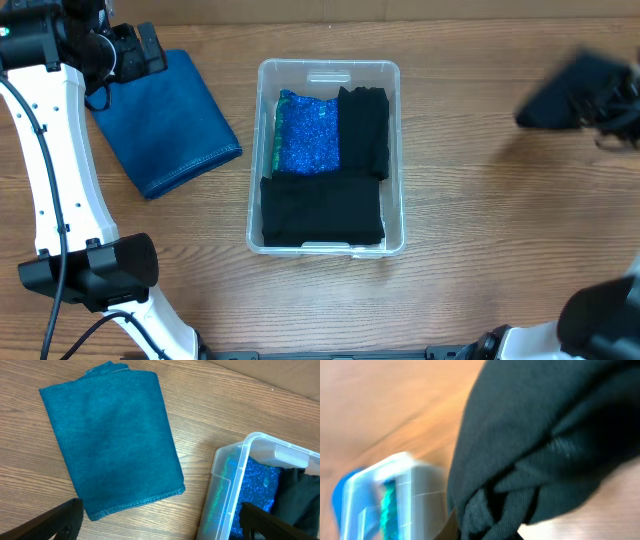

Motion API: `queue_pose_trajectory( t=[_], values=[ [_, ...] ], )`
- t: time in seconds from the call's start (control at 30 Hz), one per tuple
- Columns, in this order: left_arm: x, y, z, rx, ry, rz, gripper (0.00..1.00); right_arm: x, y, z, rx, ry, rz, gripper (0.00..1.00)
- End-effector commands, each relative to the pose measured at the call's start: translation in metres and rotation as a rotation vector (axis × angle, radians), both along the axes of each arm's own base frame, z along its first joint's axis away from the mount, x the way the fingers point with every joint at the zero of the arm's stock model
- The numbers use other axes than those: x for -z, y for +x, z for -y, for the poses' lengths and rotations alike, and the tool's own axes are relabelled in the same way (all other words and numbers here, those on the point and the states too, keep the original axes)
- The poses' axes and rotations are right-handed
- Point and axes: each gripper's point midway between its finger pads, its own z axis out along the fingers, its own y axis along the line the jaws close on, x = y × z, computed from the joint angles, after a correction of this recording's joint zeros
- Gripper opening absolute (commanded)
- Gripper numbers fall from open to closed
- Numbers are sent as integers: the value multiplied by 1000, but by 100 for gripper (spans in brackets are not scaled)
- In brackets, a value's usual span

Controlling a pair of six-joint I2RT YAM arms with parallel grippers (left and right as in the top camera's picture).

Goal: Pack container
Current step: 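Grasp the remaining black cloth on the right with the right gripper, then lower the black cloth into the bin and press it down, then withdraw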

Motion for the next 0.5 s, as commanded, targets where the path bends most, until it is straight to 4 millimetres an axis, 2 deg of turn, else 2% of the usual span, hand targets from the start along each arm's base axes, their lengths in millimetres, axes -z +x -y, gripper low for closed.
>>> queue_pose_trajectory(
  t=[0.0,0.07,0.13,0.23,0.37,0.47],
  values=[
    [-7,-1,2,-12,-10,19,100,-55,-2,-117,-442,-166,178,4],
    [-7,-1,2,-12,-10,19,100,-45,-18,-175,-681,-262,191,4],
    [-7,-1,2,-12,-10,19,100,-26,-43,-225,-943,-367,184,4],
    [-7,-1,2,-12,-9,19,100,-7,-72,-280,-1240,-507,232,4],
    [-7,-1,1,3,8,19,100,16,-106,-323,-1569,-632,287,4],
    [-7,-1,-2,-5,22,16,100,46,-133,-330,-1791,-623,221,4]
  ],
)
